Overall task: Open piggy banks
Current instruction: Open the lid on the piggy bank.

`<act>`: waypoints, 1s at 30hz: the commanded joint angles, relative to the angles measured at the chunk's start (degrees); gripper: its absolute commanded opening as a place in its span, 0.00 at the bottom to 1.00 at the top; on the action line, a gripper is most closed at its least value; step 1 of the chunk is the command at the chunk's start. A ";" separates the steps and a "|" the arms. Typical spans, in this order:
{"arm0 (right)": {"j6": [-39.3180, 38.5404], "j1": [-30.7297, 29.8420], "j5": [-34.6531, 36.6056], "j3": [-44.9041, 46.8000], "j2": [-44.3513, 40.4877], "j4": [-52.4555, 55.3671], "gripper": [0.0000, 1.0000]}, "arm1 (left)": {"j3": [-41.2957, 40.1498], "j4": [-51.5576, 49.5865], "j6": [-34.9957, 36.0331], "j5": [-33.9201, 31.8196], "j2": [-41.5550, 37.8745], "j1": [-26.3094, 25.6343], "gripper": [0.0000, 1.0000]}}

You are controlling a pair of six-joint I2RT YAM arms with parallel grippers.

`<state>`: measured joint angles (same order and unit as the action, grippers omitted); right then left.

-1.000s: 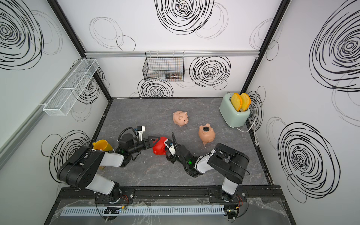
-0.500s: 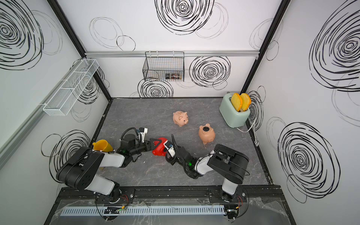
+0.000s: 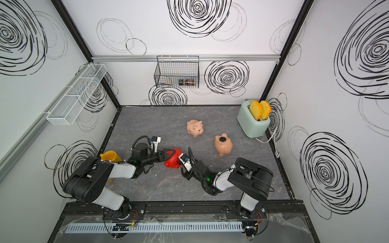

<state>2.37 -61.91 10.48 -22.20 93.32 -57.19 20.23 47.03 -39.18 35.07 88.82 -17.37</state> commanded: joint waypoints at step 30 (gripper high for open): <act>41.25 6.21 4.50 -26.39 -17.52 87.43 0.00 | 2.45 -11.44 5.67 -8.20 -2.08 -2.94 0.96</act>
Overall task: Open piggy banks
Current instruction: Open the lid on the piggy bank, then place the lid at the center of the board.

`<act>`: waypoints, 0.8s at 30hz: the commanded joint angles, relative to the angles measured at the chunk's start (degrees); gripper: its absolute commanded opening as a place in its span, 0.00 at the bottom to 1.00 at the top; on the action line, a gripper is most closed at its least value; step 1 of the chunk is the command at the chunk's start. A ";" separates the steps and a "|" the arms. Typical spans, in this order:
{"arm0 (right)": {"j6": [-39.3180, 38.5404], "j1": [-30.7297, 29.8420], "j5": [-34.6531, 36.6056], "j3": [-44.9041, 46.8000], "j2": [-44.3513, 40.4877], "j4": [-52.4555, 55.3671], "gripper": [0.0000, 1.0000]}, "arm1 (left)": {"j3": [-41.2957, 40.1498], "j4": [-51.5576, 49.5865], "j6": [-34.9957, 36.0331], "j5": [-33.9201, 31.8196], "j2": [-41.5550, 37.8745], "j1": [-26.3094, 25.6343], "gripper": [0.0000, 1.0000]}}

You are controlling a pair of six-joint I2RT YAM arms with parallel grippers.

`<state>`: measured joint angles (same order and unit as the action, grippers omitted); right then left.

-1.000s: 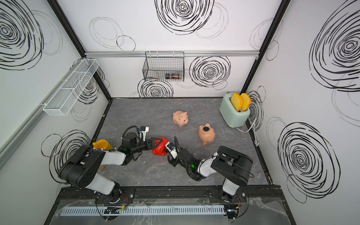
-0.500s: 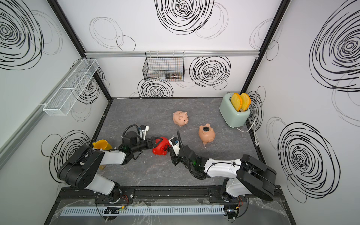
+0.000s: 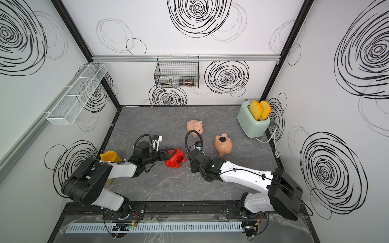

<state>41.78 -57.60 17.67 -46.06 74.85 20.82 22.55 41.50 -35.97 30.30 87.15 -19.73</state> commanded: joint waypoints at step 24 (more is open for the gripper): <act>-2.90 9.35 -16.60 -6.85 12.56 22.06 0.01 | 0.75 -7.39 3.60 -5.72 -1.81 -1.64 0.96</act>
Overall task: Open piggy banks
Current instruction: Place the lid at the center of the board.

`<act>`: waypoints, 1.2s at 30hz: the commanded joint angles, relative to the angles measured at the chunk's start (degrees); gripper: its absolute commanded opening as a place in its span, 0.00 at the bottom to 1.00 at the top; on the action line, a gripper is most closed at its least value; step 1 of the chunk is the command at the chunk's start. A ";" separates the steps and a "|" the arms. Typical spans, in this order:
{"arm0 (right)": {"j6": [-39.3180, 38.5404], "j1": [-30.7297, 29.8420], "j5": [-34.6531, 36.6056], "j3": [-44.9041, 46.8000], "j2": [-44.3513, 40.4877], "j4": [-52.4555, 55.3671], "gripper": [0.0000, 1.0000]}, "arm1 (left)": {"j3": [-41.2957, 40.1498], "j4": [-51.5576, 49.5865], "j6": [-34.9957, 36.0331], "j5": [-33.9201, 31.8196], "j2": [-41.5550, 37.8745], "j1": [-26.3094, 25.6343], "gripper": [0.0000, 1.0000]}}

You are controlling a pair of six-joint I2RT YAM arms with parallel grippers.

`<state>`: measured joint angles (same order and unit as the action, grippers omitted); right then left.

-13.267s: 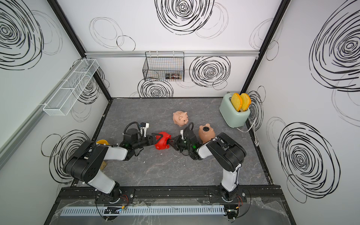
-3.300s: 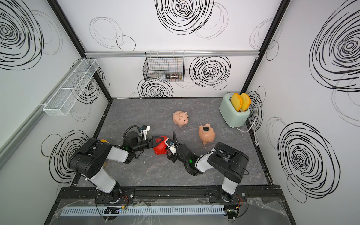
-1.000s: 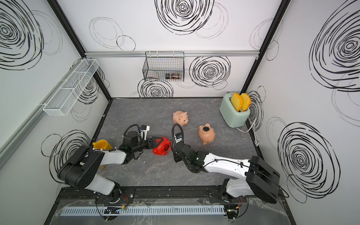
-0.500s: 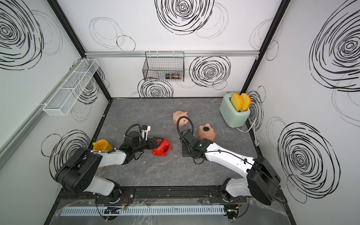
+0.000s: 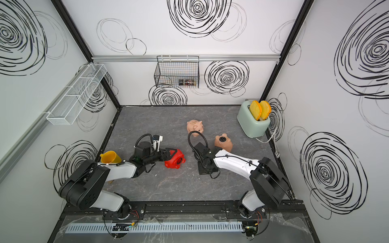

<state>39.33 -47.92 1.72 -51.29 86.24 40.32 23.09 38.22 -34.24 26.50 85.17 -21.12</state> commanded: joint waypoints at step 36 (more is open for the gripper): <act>3.29 -2.32 -5.39 4.13 -11.33 -12.09 0.27 | -0.48 -4.12 -0.30 -1.44 -3.07 -0.33 0.96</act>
<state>39.97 -49.50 -1.28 -49.32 78.43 35.75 23.29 35.83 -34.30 26.35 83.70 -21.12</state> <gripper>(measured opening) 0.264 0.961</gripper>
